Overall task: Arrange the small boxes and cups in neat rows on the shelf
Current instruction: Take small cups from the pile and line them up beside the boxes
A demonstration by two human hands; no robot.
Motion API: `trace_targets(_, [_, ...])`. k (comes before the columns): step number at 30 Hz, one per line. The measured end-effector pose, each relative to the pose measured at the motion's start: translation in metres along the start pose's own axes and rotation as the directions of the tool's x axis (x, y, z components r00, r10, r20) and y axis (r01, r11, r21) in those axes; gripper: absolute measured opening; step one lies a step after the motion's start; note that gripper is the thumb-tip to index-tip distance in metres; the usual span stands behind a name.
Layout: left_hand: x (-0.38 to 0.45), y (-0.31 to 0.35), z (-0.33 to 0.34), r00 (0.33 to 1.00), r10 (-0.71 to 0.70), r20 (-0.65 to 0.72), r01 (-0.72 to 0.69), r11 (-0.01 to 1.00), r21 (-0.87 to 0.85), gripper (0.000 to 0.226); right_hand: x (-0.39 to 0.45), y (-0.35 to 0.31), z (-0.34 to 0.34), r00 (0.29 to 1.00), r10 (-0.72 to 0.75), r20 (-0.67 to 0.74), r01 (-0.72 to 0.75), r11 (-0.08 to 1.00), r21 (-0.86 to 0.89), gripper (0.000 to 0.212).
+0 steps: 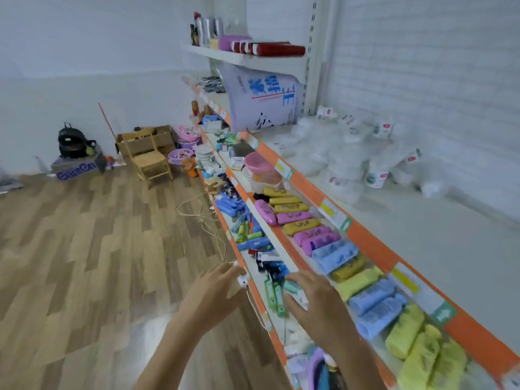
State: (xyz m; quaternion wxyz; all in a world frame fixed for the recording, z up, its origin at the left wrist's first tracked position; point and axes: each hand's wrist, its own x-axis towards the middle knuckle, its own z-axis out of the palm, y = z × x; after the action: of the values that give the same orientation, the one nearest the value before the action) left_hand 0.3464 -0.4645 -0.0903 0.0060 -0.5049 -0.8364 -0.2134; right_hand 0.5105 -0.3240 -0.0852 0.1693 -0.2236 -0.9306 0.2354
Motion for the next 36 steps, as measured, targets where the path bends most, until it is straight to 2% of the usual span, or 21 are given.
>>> trace_targets(3, [0.077,0.011,-0.005,0.993,0.11,-0.038,-0.112,0.993,-0.029,0.034,0.051,0.022,-0.031,0.997,0.02,-0.08,-0.018,0.999,0.028,0.048])
trace_targets(6, [0.146,0.029,-0.014,0.978,0.196,-0.069,-0.203,0.974,-0.105,0.034,0.09,0.044,-0.069,0.971,0.054,-0.232,-0.049,0.998,0.029,0.053])
trace_targets(10, [0.237,0.051,-0.018,0.928,0.363,-0.08,-0.371,0.914,-0.166,0.034,0.127,0.073,-0.122,0.928,0.082,-0.363,-0.106,0.993,-0.048,0.038])
trace_targets(12, [0.283,0.063,-0.018,0.887,0.454,-0.083,-0.462,0.871,-0.167,0.049,0.143,0.092,-0.143,0.902,0.124,-0.414,-0.175,0.981,-0.086,0.031])
trace_targets(16, [0.368,0.089,-0.01,0.776,0.629,-0.048,-0.624,0.754,-0.206,0.054,0.17,0.134,-0.167,0.844,0.255,-0.471,-0.344,0.932,-0.112,0.032])
trace_targets(19, [0.421,0.112,0.003,0.72,0.694,-0.01,-0.665,0.686,-0.296,0.044,0.19,0.161,-0.174,0.793,0.414,-0.447,-0.501,0.86,-0.094,0.04])
trace_targets(21, [0.449,0.129,0.014,0.668,0.743,0.042,-0.682,0.634,-0.364,0.033,0.206,0.169,-0.172,0.773,0.493,-0.4,-0.556,0.83,-0.051,0.051])
trace_targets(24, [0.482,0.154,0.029,0.584,0.806,0.1,-0.734,0.576,-0.36,0.031,0.228,0.171,-0.158,0.753,0.564,-0.34,-0.604,0.797,-0.015,0.069])
trace_targets(27, [0.505,0.171,0.043,0.434,0.887,0.158,-0.855,0.461,-0.237,0.047,0.243,0.172,-0.14,0.69,0.61,-0.389,-0.669,0.743,-0.022,0.071])
trace_targets(29, [0.512,0.183,0.051,0.307,0.908,0.285,-0.91,0.368,-0.191,0.06,0.247,0.171,-0.131,0.648,0.649,-0.398,-0.697,0.716,0.033,0.072])
trace_targets(31, [0.514,0.196,0.056,0.217,0.875,0.433,-0.905,0.346,-0.247,0.063,0.25,0.168,-0.125,0.621,0.672,-0.402,-0.705,0.704,0.086,0.073])
trace_targets(33, [0.516,0.207,0.061,0.178,0.847,0.502,-0.882,0.364,-0.301,0.057,0.253,0.165,-0.121,0.596,0.687,-0.416,-0.708,0.694,0.131,0.071])
trace_targets(36, [0.525,0.218,0.07,0.158,0.84,0.519,-0.895,0.343,-0.284,0.05,0.255,0.16,-0.119,0.553,0.706,-0.442,-0.711,0.677,0.192,0.065])
